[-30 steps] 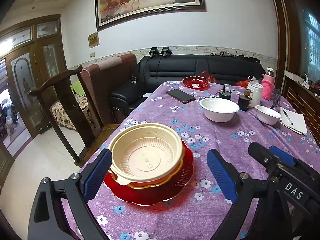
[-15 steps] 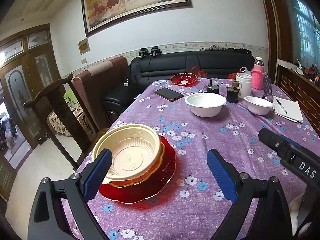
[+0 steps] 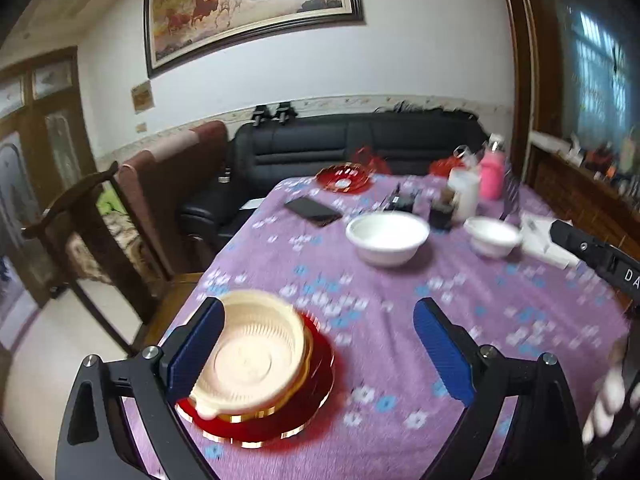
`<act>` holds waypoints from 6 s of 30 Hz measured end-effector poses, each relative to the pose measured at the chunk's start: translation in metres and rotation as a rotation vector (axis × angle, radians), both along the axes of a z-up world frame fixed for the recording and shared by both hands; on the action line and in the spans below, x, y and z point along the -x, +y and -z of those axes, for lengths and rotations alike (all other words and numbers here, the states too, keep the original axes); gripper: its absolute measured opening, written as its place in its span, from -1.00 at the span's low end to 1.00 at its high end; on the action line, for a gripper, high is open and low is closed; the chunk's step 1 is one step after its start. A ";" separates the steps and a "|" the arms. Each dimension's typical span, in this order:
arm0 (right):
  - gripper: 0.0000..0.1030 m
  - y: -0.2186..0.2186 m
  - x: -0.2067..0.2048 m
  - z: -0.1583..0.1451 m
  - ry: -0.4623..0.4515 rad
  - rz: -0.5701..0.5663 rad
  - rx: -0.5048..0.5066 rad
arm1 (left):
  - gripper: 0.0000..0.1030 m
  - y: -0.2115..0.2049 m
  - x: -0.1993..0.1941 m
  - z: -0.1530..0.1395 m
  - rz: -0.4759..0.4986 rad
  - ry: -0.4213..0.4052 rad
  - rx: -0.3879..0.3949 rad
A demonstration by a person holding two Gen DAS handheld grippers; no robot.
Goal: Organize plates and bowls
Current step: 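Move the right tool to the white paper bowl, then grasp the rim of the white paper bowl with the right tool, then lift the white bowl and carry it toward the stack, then bring the white bowl over the beige bowl on the stack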
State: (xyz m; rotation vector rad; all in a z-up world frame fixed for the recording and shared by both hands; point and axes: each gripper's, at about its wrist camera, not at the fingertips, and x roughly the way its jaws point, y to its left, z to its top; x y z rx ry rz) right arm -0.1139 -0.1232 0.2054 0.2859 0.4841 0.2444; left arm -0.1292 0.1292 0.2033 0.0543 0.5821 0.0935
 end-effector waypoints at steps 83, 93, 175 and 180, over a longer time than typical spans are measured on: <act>0.03 -0.018 -0.077 0.141 0.239 -0.014 -0.121 | 0.90 -0.047 -0.048 0.077 -0.041 0.099 0.258; 0.03 -0.019 -0.080 0.149 0.271 0.002 -0.109 | 0.90 -0.029 -0.052 0.090 -0.034 0.166 0.314; -0.64 0.005 -0.090 0.163 0.344 -0.134 -0.098 | -0.64 -0.066 -0.134 0.147 0.071 0.318 0.176; -0.64 0.013 -0.082 0.156 0.309 -0.180 -0.102 | -0.64 -0.061 -0.113 0.129 0.060 0.272 0.173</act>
